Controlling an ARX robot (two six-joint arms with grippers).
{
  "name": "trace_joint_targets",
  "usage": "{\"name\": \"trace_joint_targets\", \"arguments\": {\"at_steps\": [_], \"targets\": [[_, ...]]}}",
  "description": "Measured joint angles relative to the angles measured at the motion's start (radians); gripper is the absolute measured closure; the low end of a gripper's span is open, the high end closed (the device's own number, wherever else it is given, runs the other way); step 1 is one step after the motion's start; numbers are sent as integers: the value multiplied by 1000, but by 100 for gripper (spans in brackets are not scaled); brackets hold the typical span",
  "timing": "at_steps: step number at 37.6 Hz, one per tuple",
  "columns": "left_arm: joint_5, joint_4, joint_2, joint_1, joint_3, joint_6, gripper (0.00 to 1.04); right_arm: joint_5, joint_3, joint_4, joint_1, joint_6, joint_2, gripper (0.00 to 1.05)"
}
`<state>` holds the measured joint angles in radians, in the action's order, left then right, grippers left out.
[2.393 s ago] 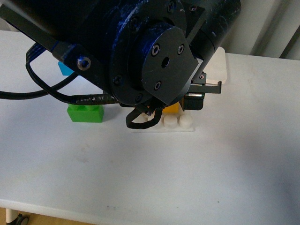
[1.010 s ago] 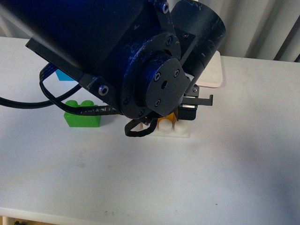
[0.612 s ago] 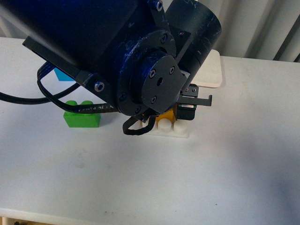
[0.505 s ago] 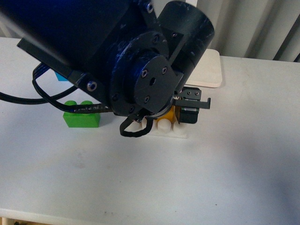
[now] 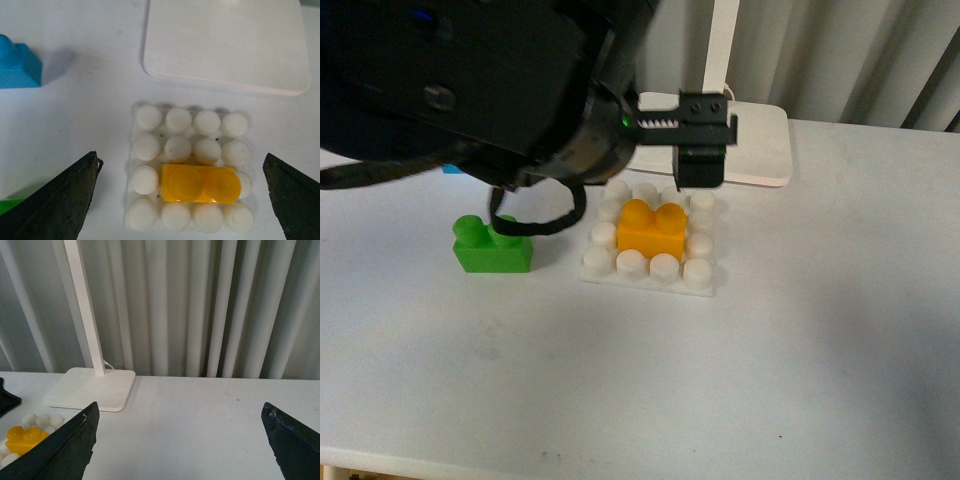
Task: Insert yellow block into base center
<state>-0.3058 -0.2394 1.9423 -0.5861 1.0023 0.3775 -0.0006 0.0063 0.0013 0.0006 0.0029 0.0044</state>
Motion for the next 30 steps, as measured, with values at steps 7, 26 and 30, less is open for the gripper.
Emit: {"name": "trace_joint_targets", "arguments": {"at_steps": [7, 26, 30], "targets": [[49, -105, -214, 67, -185, 23, 6, 0, 0, 0, 0, 0, 0, 9], [71, -723, -753, 341, -782, -345, 70, 0, 0, 0, 0, 0, 0, 9], [109, -690, -830, 383, -835, -359, 90, 0, 0, 0, 0, 0, 0, 9]]}}
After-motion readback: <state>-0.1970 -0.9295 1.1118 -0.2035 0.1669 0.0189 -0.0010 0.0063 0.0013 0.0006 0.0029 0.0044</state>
